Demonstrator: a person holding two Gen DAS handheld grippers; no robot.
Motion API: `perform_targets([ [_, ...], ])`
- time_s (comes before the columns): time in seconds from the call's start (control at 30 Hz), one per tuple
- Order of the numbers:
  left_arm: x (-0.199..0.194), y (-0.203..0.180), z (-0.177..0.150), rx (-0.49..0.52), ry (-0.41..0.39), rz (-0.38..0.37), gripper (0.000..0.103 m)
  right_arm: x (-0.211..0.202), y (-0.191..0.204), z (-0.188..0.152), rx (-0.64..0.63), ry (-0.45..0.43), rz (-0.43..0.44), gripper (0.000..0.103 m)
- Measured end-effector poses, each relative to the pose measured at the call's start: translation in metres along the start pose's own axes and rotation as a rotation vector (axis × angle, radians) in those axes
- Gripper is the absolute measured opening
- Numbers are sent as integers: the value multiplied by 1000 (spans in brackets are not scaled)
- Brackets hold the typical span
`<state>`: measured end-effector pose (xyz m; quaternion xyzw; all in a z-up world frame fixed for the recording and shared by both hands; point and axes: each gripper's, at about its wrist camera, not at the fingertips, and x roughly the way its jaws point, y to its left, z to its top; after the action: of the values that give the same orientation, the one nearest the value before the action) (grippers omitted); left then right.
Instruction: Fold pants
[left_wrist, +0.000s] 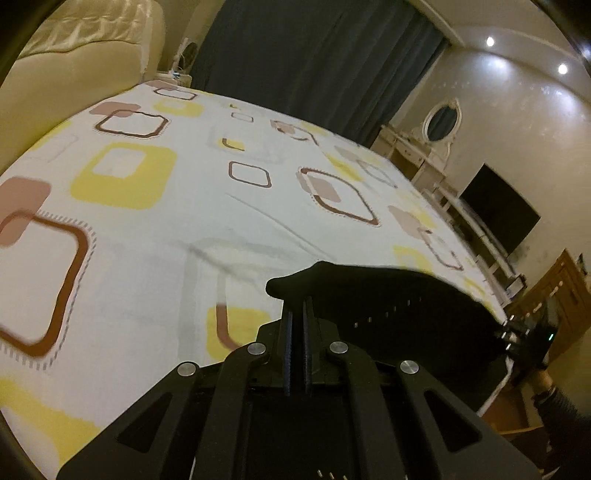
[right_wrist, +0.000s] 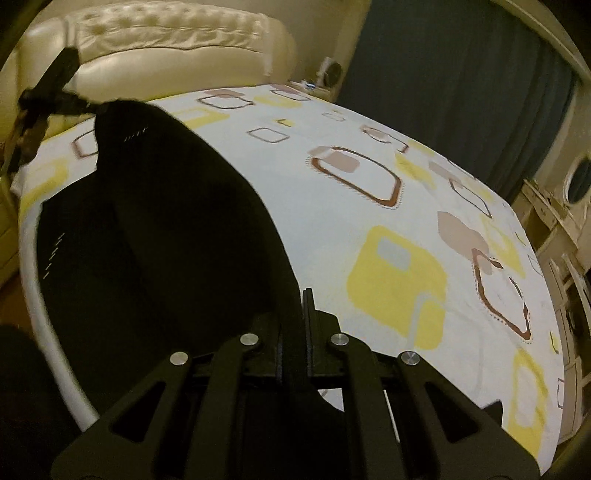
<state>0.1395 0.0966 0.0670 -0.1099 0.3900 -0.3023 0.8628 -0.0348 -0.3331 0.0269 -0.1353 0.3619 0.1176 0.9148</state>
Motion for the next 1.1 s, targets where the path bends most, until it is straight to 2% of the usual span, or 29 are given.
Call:
perform_targets([
  [0.2,-30,6,-51,-27,18,11,4,-16,49,-47,-65,46,16,7],
  [0.4,-33,36,-110,-145,61,32,5,-12,78,-82,-66,108,28,9],
  [0.57,-22,57,-145,-254,122,35,9,-7,97,-107,-62,171,10,28],
  [0.6,-21,60,-149,-277,127,41,10,-9,96,-109,-38,172,1,30],
  [0.67,-24,68,-159,-354,137,5,13,-15,91,-110,24,176,13,42],
  [0.7,-28,70,-163,-390,129,-5,18,-21,87,-111,65,175,21,45],
  [0.73,-33,71,-168,-421,117,-19,22,-26,84,-111,101,173,37,53],
  [0.77,-40,68,-174,-437,109,-32,31,-34,79,-113,147,166,55,57],
  [0.9,-51,59,-185,-489,66,-70,52,-50,69,-122,308,152,120,62],
  [0.97,-49,55,-185,-524,51,-82,53,-53,63,-126,406,140,174,66],
  [1.1,-38,45,-173,-544,36,-85,54,-56,49,-135,640,120,285,67],
])
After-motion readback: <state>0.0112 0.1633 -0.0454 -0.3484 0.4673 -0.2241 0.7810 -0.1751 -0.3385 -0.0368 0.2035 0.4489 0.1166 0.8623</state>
